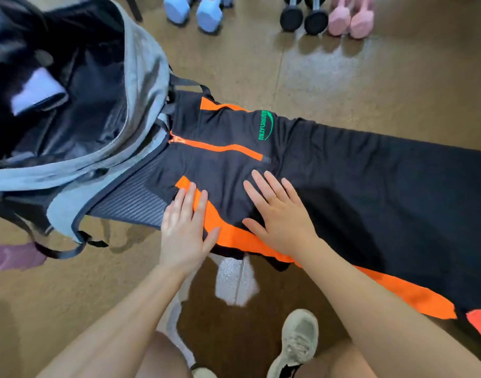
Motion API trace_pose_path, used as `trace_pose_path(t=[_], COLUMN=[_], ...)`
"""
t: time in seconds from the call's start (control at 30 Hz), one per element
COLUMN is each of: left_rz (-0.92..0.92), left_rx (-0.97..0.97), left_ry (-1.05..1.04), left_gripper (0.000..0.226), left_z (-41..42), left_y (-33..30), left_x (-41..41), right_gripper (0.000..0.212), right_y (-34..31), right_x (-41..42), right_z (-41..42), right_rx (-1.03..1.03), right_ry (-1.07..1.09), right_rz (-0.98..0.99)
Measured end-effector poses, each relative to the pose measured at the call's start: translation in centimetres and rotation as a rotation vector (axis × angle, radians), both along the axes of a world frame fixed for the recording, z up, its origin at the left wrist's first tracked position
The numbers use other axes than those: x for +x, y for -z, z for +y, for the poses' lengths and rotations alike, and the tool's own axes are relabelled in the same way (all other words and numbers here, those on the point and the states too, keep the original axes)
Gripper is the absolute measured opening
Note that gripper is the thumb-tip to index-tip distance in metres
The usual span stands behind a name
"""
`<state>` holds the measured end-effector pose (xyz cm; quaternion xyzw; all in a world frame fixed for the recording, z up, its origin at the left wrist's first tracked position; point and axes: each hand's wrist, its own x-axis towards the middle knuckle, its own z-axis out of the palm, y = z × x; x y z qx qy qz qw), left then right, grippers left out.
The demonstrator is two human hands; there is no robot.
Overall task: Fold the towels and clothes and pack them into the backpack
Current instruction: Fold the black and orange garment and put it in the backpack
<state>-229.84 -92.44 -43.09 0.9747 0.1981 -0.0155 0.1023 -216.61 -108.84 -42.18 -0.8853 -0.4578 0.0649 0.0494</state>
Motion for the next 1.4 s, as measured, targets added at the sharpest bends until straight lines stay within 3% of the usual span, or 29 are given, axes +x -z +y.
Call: trace_pose_path(t=[0.2,0.33,0.47,0.53,0.6,0.67,0.73,0.8,0.83,0.93,1.07,1.23,1.3,1.4], left_rz=[-0.244,-0.240,-0.218,-0.302,-0.481,-0.645,-0.758,-0.646,-0.558,-0.376,-0.344,-0.224,-0.300,-0.458], left_rx=[0.140,0.234,0.210,0.184,0.074,-0.181,-0.629,-1.155,-1.313,-1.393,-1.447,-1.557,-1.575,-1.639], left_ry=[0.070,0.107,0.110,0.156,0.155,-0.046,-0.421,-0.726,-0.779,-0.678,-0.588,-0.534,-0.515,-0.511], left_gripper=[0.069,0.072,0.073,0.068,0.060,0.053,0.045,0.042,0.039,0.023,0.028,0.012,0.012,0.012], left_z=[0.3,0.9,1.9,2.5,2.4,1.5,0.0,-0.9,-1.0,-1.2,-1.5,-2.1,-2.5,-3.5], left_y=[1.6,1.9,2.2,2.6,3.5,4.2,3.9,3.4,3.5,3.9,4.4,3.0,1.3,-1.6], left_x=[-0.3,-0.7,-2.9,-4.6,-6.2,-7.2,-7.1,-6.2,-5.7,-5.2,-6.2,-8.7,-9.1,-9.1], right_gripper=[0.075,0.083,0.089,0.087,0.081,0.072,0.056,0.040,0.035,0.031,0.034,0.029,0.032,0.054], right_y=[0.5,0.4,-0.1,0.0,0.0,-0.2,-0.3,-0.1,-0.1,0.0,0.6,0.7,0.6,0.1], right_x=[-0.1,-0.9,-3.9,-5.0,-5.6,-6.1,-7.1,-8.1,-8.7,-9.4,-9.7,-11.4,-13.2,-15.9], right_z=[-0.1,0.2,0.5,0.5,0.7,0.7,0.6,0.3,0.1,-0.3,-0.4,-0.7,-1.1,-1.0], right_rx=[0.032,-0.003,-0.039,-0.047,0.003,0.108,0.253,0.364,0.379,0.353,0.335,0.379,0.425,0.445], right_ry=[-0.016,0.023,0.008,-0.015,0.012,0.068,0.062,0.027,0.018,0.025,0.049,0.122,0.127,0.169], right_rz=[-0.057,-0.085,-0.072,-0.085,-0.082,-0.084,-0.145,-0.237,-0.250,-0.254,-0.253,-0.254,-0.109,0.190])
